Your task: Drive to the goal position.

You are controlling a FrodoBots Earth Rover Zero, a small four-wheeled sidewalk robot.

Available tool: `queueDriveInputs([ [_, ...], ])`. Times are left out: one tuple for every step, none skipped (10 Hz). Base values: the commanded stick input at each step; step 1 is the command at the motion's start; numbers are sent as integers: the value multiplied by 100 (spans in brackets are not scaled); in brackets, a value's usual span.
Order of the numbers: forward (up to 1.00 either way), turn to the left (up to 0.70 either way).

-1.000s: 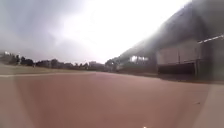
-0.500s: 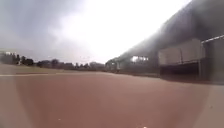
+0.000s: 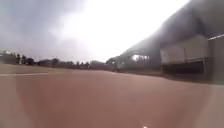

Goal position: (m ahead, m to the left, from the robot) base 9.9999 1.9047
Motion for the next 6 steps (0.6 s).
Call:
queueDriveInputs([
  [70,0],
  [70,0],
  [70,0],
  [70,0],
  [70,0],
  [70,0],
])
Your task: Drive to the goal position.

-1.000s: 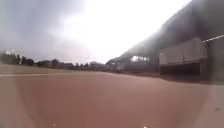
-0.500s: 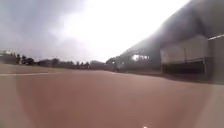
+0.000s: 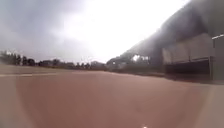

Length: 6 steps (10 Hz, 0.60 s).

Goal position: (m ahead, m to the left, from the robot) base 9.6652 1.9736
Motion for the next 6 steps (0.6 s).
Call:
queueDriveInputs([
  [70,0],
  [70,0],
  [70,0],
  [70,0],
  [70,0],
  [70,0],
])
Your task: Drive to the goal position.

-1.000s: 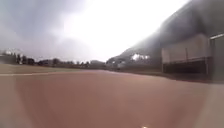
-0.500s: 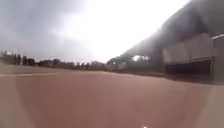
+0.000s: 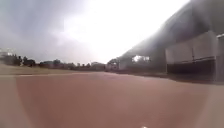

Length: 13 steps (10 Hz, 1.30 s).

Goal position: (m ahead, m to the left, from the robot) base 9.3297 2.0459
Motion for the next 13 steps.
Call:
queueDriveInputs([
  [70,0],
  [70,0],
  [70,0],
  [70,0],
  [70,0],
  [70,0],
  [70,0],
  [70,0],
  [70,0],
  [70,0],
  [70,0],
  [70,0],
  [70,0],
])
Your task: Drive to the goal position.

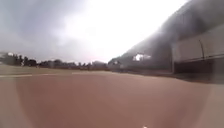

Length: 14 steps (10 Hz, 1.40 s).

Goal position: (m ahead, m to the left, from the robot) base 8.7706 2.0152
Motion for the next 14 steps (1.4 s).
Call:
queueDriveInputs([
  [70,0],
  [70,0],
  [70,0],
  [70,0],
  [70,0],
  [70,0],
  [70,0],
  [70,0],
  [70,0],
  [70,0],
  [70,0],
  [70,0],
  [70,0],
  [70,0],
])
